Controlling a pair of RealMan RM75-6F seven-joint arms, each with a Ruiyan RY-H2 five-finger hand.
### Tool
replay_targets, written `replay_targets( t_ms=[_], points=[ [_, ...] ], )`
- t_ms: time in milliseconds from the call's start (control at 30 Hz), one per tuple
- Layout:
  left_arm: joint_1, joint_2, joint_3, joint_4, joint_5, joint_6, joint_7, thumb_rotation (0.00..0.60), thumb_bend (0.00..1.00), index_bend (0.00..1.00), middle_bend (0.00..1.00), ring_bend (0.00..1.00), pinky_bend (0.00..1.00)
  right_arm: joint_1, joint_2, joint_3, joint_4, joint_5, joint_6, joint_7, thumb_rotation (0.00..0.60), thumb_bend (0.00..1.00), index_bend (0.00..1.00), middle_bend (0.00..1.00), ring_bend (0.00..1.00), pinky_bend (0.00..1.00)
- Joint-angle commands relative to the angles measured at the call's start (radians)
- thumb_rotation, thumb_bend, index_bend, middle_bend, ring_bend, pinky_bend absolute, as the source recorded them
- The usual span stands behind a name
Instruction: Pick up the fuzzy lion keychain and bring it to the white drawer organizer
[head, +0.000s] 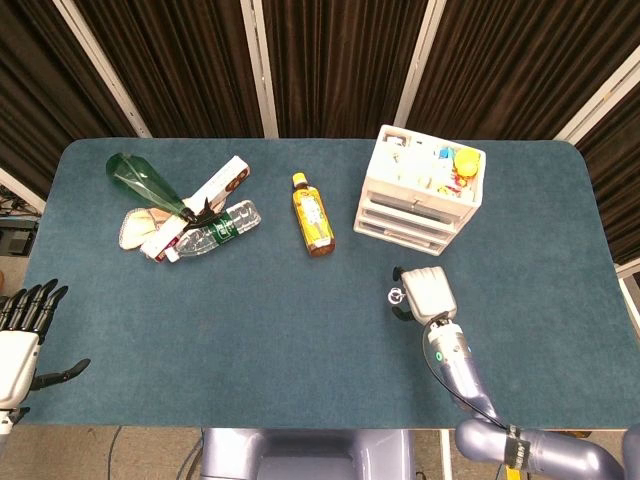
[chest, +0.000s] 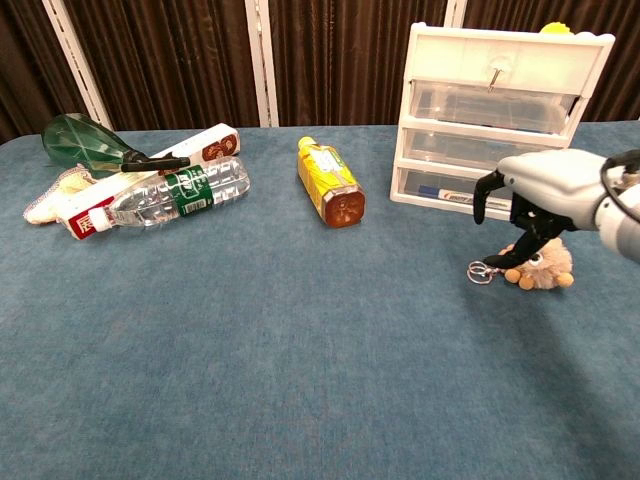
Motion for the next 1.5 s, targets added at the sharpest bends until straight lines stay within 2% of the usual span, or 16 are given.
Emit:
replay_targets(
  t_ms=[33, 333, 433, 1067, 1500],
  points=[
    [-0.003, 0.001, -0.001, -0.002, -0.004, -0.006, -0.003, 0.537, 0.03, 0.00, 0.00, 0.00, 0.00, 0.039, -0.053, 0.011, 0.076, 0.043, -0.026, -0.015, 0.600, 0.21, 0.41, 1.00, 1.00, 1.00],
    [-0.013, 0.004, -0.003, -0.011, -0.020, -0.031, -0.010, 0.541, 0.03, 0.00, 0.00, 0.00, 0.00, 0.078, -0.121, 0.012, 0.220, 0.112, -0.058, -0.003, 0.600, 0.21, 0.41, 1.00, 1.00, 1.00],
    [-0.016, 0.005, -0.002, -0.014, -0.026, -0.038, -0.012, 0.540, 0.03, 0.00, 0.00, 0.00, 0.00, 0.081, -0.137, -0.002, 0.267, 0.133, -0.066, -0.001, 0.600, 0.21, 0.42, 1.00, 1.00, 1.00],
    [-0.017, 0.006, 0.000, -0.020, -0.029, -0.040, -0.011, 0.539, 0.03, 0.00, 0.00, 0.00, 0.00, 0.094, -0.162, -0.020, 0.289, 0.155, -0.056, 0.018, 0.600, 0.21, 0.44, 1.00, 1.00, 1.00],
    [-0.019, 0.008, 0.001, -0.024, -0.034, -0.046, -0.014, 0.539, 0.03, 0.00, 0.00, 0.00, 0.00, 0.098, -0.172, -0.028, 0.313, 0.157, -0.053, 0.038, 0.600, 0.22, 0.54, 1.00, 1.00, 1.00]
  ],
)
